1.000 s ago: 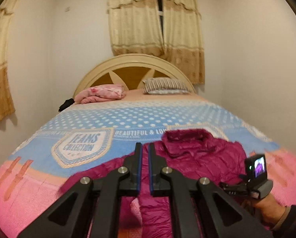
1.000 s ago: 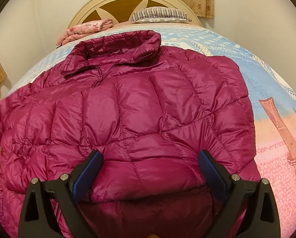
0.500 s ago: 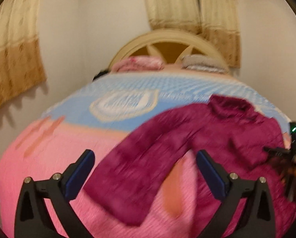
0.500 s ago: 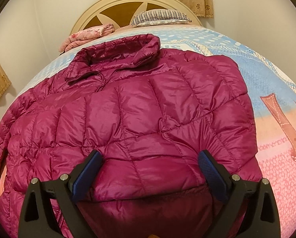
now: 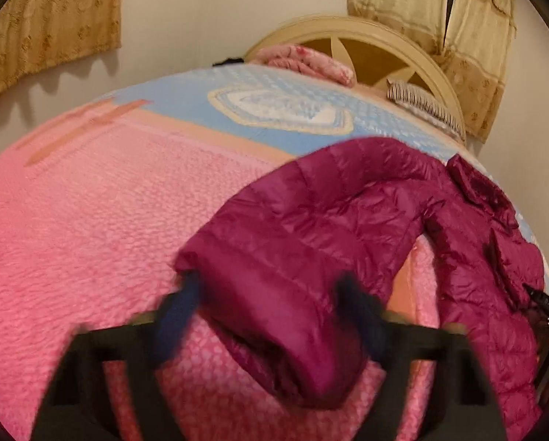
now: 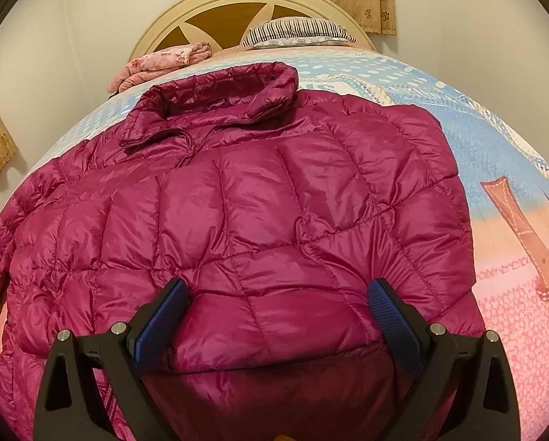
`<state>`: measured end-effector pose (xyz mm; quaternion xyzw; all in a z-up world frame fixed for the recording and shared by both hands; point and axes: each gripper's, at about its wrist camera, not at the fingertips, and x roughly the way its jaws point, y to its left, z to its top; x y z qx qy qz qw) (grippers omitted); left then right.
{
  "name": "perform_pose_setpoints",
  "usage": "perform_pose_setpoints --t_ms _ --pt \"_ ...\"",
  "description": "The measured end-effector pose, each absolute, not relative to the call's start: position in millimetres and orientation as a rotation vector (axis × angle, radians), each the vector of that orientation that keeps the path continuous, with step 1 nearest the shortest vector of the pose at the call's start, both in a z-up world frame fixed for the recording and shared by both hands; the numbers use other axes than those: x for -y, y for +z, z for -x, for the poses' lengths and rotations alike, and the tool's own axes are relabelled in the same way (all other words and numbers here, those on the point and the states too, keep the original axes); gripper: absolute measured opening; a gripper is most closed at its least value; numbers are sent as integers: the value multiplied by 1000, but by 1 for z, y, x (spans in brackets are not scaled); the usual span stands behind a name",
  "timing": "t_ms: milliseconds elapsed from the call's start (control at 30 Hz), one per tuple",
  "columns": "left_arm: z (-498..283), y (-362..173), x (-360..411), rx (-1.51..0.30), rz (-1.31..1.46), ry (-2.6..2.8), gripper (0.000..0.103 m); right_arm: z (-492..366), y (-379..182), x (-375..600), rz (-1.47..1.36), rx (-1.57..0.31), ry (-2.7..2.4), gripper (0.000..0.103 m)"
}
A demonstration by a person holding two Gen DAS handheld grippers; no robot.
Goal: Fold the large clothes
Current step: 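Fold the held sleeve over the jacket body toward the right gripper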
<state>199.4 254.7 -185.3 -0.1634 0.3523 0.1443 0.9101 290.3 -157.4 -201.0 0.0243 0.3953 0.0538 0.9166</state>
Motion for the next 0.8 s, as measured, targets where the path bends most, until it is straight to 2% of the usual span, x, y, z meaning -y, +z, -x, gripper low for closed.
perform_pose_setpoints --t_ms 33,67,200,333,533,800 --pt "-202 -187 -256 -743 341 274 22 -290 -201 157 -52 -813 111 99" --pt "-201 -185 -257 -738 347 244 15 -290 -201 157 -52 -812 111 99" --pt "-193 -151 -249 -661 235 291 13 -290 -201 158 -60 -810 115 99" --pt "-186 -93 -235 -538 133 289 13 -290 -201 158 -59 -810 116 99" --pt "-194 -27 -164 -418 -69 163 12 -288 -200 163 -83 -803 126 99" --pt "-218 -4 -70 -376 -199 0 12 -287 -190 171 -134 -830 172 99"
